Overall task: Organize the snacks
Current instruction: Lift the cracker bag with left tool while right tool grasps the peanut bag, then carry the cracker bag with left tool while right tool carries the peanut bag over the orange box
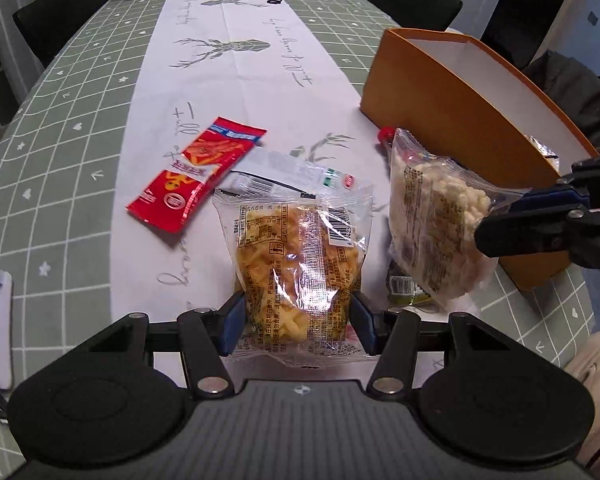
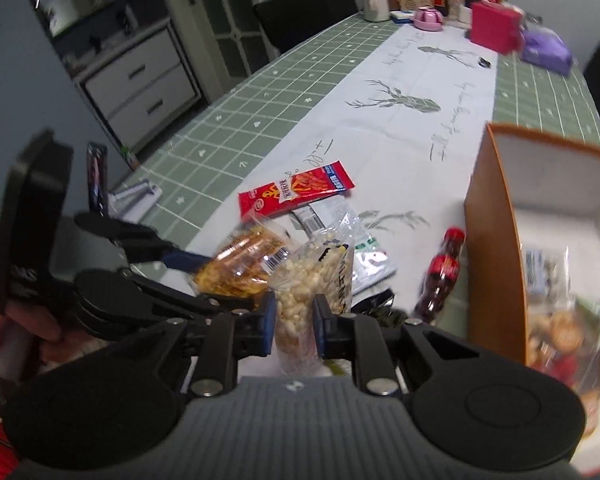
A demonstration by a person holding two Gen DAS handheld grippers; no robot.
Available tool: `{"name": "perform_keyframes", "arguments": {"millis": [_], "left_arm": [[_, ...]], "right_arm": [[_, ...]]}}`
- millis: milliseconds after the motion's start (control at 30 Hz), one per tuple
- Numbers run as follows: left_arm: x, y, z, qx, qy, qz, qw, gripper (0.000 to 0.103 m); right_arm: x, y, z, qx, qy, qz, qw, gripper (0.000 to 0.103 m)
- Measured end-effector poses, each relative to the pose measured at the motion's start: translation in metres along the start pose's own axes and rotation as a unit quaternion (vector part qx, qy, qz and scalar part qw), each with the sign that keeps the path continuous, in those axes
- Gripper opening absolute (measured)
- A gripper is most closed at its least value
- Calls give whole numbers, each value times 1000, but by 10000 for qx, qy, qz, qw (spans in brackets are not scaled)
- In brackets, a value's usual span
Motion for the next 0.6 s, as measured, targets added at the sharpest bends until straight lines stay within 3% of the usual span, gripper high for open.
{"name": "perform_keyframes", "arguments": {"millis": [267,367,433,500,600], "left_arm": [[12,18,19,-36,279,-6,9996,63],[17,22,22,3,303,-86,9995,63],[19,23,22,23,324,-118,9994,63],[19,23,22,61,355,-144,9992,63],[20,25,23,149,362,-157,9991,64]], "right_arm": [[-9,19,59,877,791,173,9928,19],[-7,21,68,994,1004,250,9897,25],[-2,23,67,1035,1083,318,9882,40],[4,26,64,1130,1150,366,9862,47],[16,28,62,1258,1188,340,9843,46]]}}
Point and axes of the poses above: each gripper's, at about its wrist camera, not at the fingertips, and x roughly the way its jaws point, y to its right, z to its underside, the point moved 9 cm from there along x, roughly the way its jaws point
